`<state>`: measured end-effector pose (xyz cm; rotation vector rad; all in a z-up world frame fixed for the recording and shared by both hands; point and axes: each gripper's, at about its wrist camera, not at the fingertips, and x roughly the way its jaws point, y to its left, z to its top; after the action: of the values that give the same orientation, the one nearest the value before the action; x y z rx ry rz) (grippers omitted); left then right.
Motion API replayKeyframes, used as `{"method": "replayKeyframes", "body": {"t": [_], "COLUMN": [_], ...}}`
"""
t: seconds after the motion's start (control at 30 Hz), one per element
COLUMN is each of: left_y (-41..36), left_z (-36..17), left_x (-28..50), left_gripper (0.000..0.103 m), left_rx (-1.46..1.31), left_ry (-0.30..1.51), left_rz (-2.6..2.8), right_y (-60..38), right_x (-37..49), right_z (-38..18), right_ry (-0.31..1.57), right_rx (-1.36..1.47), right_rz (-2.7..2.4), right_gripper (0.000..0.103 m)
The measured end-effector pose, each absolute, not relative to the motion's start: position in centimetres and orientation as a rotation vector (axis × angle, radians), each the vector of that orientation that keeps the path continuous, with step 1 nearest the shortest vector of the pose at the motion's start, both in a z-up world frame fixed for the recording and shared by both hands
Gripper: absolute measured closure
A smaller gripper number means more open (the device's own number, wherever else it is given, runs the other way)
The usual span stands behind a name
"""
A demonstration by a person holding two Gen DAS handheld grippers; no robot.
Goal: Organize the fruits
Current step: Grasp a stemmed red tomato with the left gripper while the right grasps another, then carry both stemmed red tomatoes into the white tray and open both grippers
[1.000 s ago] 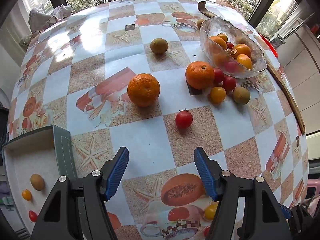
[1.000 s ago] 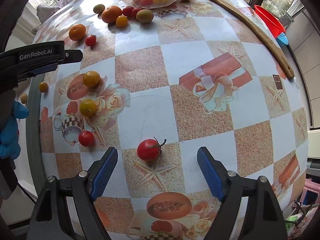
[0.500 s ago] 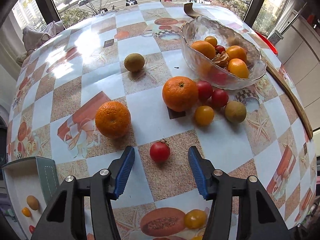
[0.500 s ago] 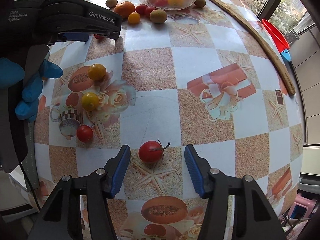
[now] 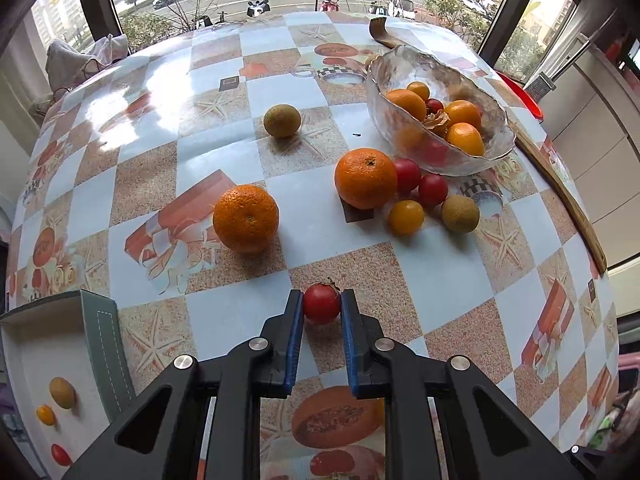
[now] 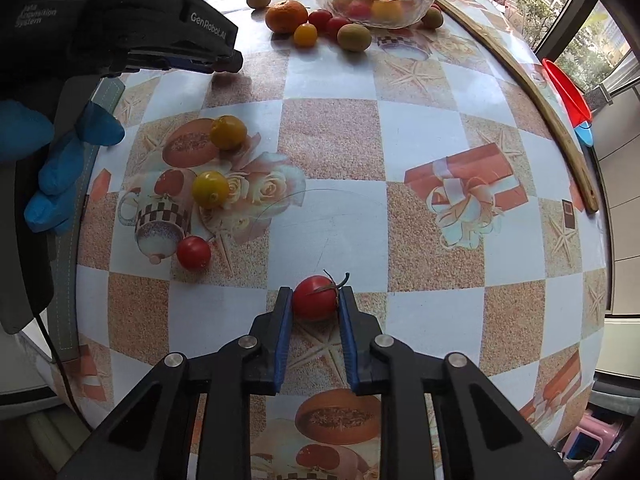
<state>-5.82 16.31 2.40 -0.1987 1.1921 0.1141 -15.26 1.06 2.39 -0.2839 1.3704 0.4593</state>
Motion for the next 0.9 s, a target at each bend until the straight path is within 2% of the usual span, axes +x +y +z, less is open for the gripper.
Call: {"method": "replayKeyframes", "body": {"t": [0.37,0.9], "left_y": [18.5,23.5], "left_z": [5.1,7.4], "left_x": [-11.3,-19.0], "left_gripper": [0.083,0.083], "left_rx": [-0.233,-0.274], "left_ry": [1.169,1.145], "left_rz": [0.113,0.224], "right_y": [-1.3,3.1], "right_x": [-13.6,-12.6], "right_z": [3.1,4.3], "right_ry": [1.425,1.407], "right_rx": [-0.106,-0.147], "right_rz": [0.445,0.538], "right_gripper": [0.078,0.078]}}
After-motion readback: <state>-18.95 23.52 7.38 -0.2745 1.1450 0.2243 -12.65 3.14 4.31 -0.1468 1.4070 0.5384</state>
